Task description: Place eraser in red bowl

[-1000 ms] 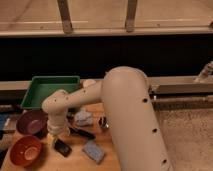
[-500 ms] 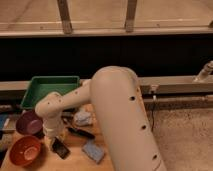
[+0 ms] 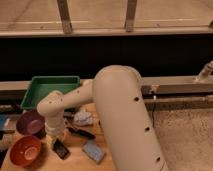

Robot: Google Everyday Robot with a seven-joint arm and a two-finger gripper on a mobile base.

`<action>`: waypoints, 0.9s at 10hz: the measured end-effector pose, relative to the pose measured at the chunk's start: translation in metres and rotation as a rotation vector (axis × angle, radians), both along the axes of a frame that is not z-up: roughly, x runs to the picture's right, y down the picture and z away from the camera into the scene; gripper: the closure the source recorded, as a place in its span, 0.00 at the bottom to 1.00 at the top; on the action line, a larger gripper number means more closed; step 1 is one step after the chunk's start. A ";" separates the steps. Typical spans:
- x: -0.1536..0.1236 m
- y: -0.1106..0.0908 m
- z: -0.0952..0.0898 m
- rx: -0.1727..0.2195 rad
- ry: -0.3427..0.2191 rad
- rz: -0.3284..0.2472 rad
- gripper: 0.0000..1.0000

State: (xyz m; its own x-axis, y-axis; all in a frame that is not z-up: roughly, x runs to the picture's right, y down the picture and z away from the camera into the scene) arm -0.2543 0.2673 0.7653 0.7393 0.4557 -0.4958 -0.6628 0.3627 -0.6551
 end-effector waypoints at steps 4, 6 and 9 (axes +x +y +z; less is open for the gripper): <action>0.036 -0.073 -0.024 0.117 -0.009 0.151 1.00; 0.054 -0.100 -0.025 0.164 -0.038 0.232 1.00; 0.052 -0.118 -0.028 0.179 -0.140 0.315 1.00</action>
State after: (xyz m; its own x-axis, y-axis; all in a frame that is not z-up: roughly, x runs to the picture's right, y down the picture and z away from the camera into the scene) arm -0.2019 0.1493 0.7377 0.6042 0.7414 -0.2920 -0.6688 0.2727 -0.6916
